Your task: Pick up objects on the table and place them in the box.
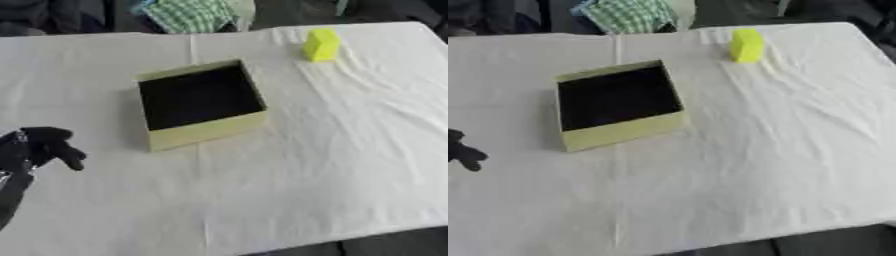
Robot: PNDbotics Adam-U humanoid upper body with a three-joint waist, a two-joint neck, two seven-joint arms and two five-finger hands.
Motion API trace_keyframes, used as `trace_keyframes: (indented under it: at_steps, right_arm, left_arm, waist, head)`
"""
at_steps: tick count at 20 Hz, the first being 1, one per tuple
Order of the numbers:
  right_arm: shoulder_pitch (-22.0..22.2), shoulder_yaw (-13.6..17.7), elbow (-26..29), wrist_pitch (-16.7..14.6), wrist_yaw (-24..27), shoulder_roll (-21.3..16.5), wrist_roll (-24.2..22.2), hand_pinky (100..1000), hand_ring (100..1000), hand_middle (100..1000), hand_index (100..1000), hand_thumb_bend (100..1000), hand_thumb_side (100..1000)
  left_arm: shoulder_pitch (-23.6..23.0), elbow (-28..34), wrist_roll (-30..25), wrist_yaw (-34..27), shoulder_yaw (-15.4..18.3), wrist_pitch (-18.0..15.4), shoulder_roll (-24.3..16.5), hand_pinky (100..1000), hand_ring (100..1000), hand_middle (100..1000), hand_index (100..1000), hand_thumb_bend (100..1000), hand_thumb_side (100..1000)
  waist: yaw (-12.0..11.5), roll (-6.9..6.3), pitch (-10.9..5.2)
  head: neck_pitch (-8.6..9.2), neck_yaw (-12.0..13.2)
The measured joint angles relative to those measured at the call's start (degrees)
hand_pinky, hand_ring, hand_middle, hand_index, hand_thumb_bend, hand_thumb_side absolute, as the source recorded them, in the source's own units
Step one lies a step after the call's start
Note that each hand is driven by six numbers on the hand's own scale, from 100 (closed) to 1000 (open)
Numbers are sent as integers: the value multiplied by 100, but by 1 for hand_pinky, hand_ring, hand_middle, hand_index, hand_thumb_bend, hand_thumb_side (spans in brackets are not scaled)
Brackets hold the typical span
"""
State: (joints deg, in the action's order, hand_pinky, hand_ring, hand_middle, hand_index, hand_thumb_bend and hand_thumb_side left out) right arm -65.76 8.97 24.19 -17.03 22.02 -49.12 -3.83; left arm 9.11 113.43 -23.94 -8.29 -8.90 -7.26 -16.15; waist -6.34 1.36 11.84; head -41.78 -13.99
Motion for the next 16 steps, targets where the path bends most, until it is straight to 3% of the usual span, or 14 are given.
trace_keyframes:
  at_steps: [7,16]
  right_arm:
    - [127,-381,-1050,-216,-443,108,160,574,956,827,907,100,773]
    - [181,-517,-1300,-357,-1087,253,172,578,962,837,921,100,711]
  left_arm:
    - [36,0,-78,-22,-6,-24,0,675,528,511,758,100,875]
    - [50,0,-184,-21,-36,-44,1,676,529,513,764,100,879]
  waist:
    - [-32,-25,1]
    - [-51,-60,21]
  head:
    - [7,-157]
    - [78,-240]
